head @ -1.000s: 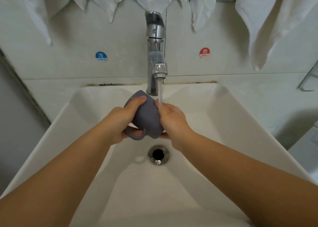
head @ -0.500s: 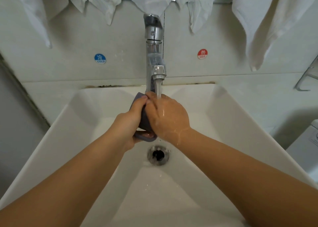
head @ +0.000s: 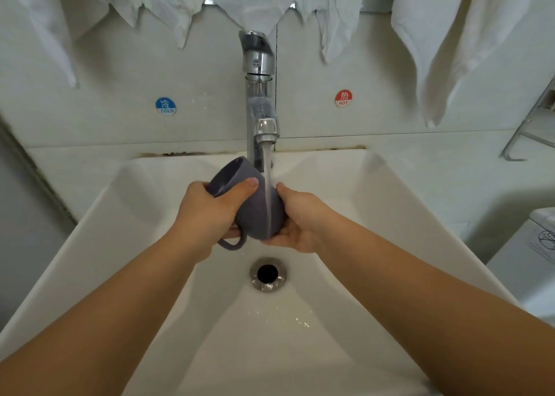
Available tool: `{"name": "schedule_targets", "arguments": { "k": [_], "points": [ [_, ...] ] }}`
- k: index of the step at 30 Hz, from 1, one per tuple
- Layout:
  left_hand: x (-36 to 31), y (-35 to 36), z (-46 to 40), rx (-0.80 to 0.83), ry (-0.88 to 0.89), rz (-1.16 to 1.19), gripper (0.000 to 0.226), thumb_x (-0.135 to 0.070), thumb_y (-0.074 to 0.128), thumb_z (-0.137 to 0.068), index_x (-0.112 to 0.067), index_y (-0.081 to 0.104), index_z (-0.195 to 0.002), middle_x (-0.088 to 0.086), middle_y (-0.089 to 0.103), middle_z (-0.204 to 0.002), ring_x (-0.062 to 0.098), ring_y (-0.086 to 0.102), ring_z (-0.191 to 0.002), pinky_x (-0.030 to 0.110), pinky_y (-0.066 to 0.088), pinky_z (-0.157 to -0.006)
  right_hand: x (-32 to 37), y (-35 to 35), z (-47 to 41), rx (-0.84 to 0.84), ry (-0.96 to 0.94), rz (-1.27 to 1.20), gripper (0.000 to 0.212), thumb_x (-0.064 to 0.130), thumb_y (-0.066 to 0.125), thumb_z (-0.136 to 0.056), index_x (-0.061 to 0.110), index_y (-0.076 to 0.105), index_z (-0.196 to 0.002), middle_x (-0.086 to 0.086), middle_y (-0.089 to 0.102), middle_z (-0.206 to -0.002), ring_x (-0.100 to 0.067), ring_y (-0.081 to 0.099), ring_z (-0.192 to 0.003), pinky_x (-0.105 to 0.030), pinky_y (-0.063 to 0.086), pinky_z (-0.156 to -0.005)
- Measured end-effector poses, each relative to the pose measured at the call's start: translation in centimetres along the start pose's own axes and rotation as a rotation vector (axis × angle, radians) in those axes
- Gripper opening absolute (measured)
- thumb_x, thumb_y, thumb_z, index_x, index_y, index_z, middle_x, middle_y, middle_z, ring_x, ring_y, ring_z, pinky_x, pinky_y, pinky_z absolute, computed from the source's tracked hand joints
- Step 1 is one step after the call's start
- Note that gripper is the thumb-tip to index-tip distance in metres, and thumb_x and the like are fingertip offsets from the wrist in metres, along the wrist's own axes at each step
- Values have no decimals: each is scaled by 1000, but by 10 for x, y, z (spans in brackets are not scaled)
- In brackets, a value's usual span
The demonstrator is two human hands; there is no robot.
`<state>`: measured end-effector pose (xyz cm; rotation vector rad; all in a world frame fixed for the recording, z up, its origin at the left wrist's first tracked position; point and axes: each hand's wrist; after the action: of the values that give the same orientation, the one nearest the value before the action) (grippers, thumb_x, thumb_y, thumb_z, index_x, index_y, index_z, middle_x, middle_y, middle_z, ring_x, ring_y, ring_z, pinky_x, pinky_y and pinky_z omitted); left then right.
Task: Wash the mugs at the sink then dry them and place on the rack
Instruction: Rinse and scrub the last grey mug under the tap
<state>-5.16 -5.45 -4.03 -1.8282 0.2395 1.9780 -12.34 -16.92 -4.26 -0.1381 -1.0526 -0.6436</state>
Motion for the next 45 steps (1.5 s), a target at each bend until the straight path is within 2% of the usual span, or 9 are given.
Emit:
{"name": "schedule_targets", "arguments": {
  "k": [7, 12, 17, 22, 27, 32, 39, 42, 45],
  "points": [
    [-7, -4, 3, 14, 42, -22, 51, -37, 77, -78, -14, 47, -113, 3, 64, -99, 26, 68, -81, 24, 53, -45, 6, -6, 9, -129, -58, 457, 60, 58, 32, -97, 4, 59, -93, -14, 66, -70, -23, 64, -56, -25, 55, -53],
    [-10, -7, 0, 17, -3, -65, 57, -49, 74, -76, -12, 51, -113, 8, 67, -100, 29, 70, -82, 35, 59, -66, 1, -11, 1, -469, -545, 1026, 58, 55, 25, -99, 12, 54, -73, -4, 58, -71, -22, 55, -68, -30, 39, -57],
    [-8, -2, 9, 108, 1, -113, 46, -52, 69, -78, -11, 56, -96, 9, 69, -86, 22, 70, -68, 26, 57, -48, -8, -4, 7, 7, -583, 586, 34, 44, 33, -100, 19, 50, -116, 0, 60, -106, -14, 60, -93, -30, 51, -80],
    [-6, 10, 15, 203, -64, -130, 63, -59, 61, -82, -11, 45, -119, 8, 65, -107, 25, 69, -90, 42, 61, -71, -2, -8, 3, -128, -427, 525, 62, 63, 25, -94, 17, 59, -118, -6, 66, -109, -13, 60, -85, -22, 46, -72],
    [-9, 11, 20, 336, -123, -35, 61, -49, 70, -77, -18, 43, -121, 0, 58, -111, 21, 61, -97, 46, 57, -84, 1, -19, 1, -107, -121, 224, 70, 65, 24, -94, 11, 55, -127, -9, 65, -117, -23, 60, -97, -35, 47, -89],
    [-11, -3, 10, 453, -223, 289, 23, -26, 51, -94, -19, 65, -111, 8, 69, -111, 24, 65, -95, 43, 55, -85, 0, -31, -6, 55, -42, -15, 66, 67, 30, -91, 19, 61, -123, -8, 71, -111, -28, 66, -105, -47, 50, -95],
    [4, 1, 9, 555, 12, 32, 72, -28, 81, -59, -27, 51, -125, -3, 68, -117, 20, 66, -106, 40, 58, -84, -1, -20, 4, 46, -131, 138, 43, 45, 33, -100, 18, 66, -105, -8, 73, -100, -27, 64, -102, -39, 53, -89],
    [6, 0, 4, 457, 127, -107, 76, -21, 86, -63, -29, 46, -128, -10, 61, -119, 15, 60, -108, 26, 58, -73, 12, -24, 4, -248, -448, 451, 28, 23, 33, -103, 18, 59, -113, 0, 62, -118, -18, 54, -110, -24, 46, -85],
    [8, -4, 1, 358, 249, -331, 75, -19, 88, -63, -33, 45, -122, -17, 57, -112, 9, 58, -103, 19, 52, -70, 18, -28, 15, -164, -753, 666, 38, 8, 35, -99, 16, 60, -126, 1, 60, -127, -13, 53, -118, -20, 40, -94]
  ]
}}
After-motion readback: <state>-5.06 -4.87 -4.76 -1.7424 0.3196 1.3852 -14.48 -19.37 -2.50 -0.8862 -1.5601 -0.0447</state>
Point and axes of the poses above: each hand's wrist, its own z-axis away from the middle knuckle, its own y-axis out of the palm, x = y × z
